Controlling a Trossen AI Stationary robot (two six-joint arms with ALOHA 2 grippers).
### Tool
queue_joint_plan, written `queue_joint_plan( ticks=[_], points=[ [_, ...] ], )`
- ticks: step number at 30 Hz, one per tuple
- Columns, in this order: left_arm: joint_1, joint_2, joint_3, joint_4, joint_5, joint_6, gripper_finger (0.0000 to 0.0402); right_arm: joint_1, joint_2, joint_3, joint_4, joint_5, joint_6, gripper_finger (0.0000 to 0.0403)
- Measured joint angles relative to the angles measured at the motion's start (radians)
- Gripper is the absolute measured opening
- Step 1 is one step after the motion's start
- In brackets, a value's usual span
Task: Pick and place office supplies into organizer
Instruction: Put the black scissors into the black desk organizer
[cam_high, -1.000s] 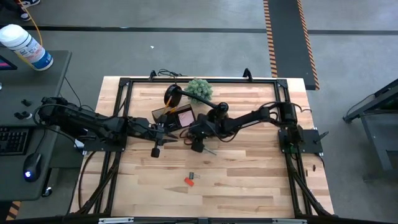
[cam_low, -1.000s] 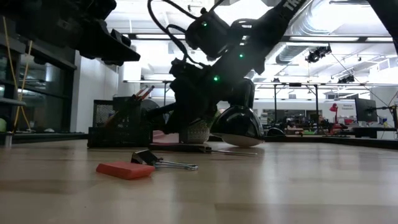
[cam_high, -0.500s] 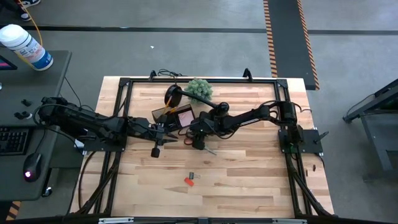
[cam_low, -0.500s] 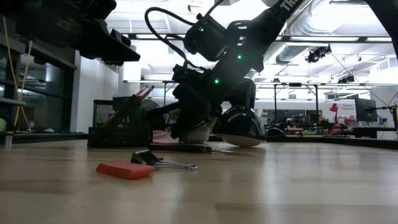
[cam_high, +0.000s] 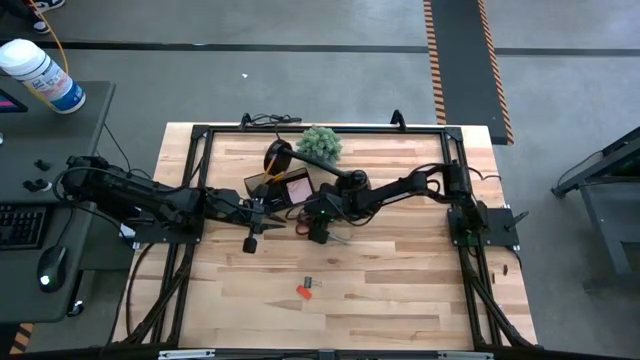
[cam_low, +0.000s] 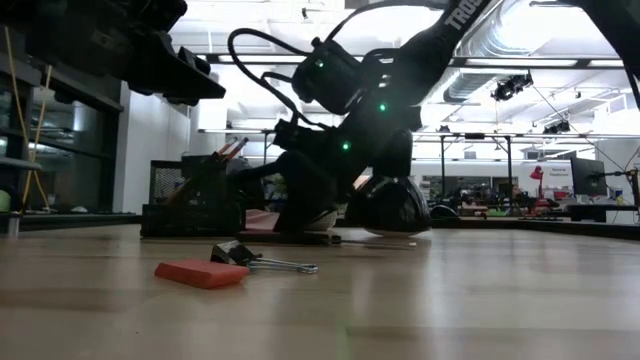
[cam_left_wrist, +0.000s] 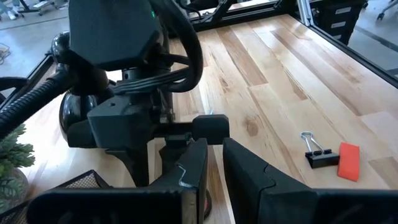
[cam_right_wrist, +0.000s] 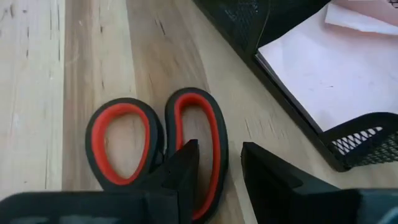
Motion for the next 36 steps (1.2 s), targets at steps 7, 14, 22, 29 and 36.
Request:
queue_joint_plan(
  ticks=[7, 14, 22, 29, 36],
  points=[
    [0.000, 0.000, 0.000, 0.000, 0.000, 0.002, 0.0042, 0.000, 0.002, 0.000, 0.005, -0.042, -0.002, 0.0042],
    [0.000, 0.000, 0.000, 0.000, 0.000, 0.005, 0.0042, 0.011, 0.001, 0.013, -0.005, -0.036, -0.047, 0.0018],
    [0.000, 0.000, 0.000, 0.000, -0.027, 0.004, 0.0042, 0.058, 0.006, 0.152, -0.172, 0.054, -0.149, 0.0012],
    [0.000, 0.000, 0.000, -0.028, -0.027, -0.002, 0.0042, 0.090, 0.004, 0.266, -0.357, 0.101, -0.172, 0.0012],
    [0.000, 0.000, 0.000, -0.063, -0.027, -0.018, 0.0042, 0.125, -0.021, 0.324, -0.524, 0.248, -0.172, 0.0012]
  ],
)
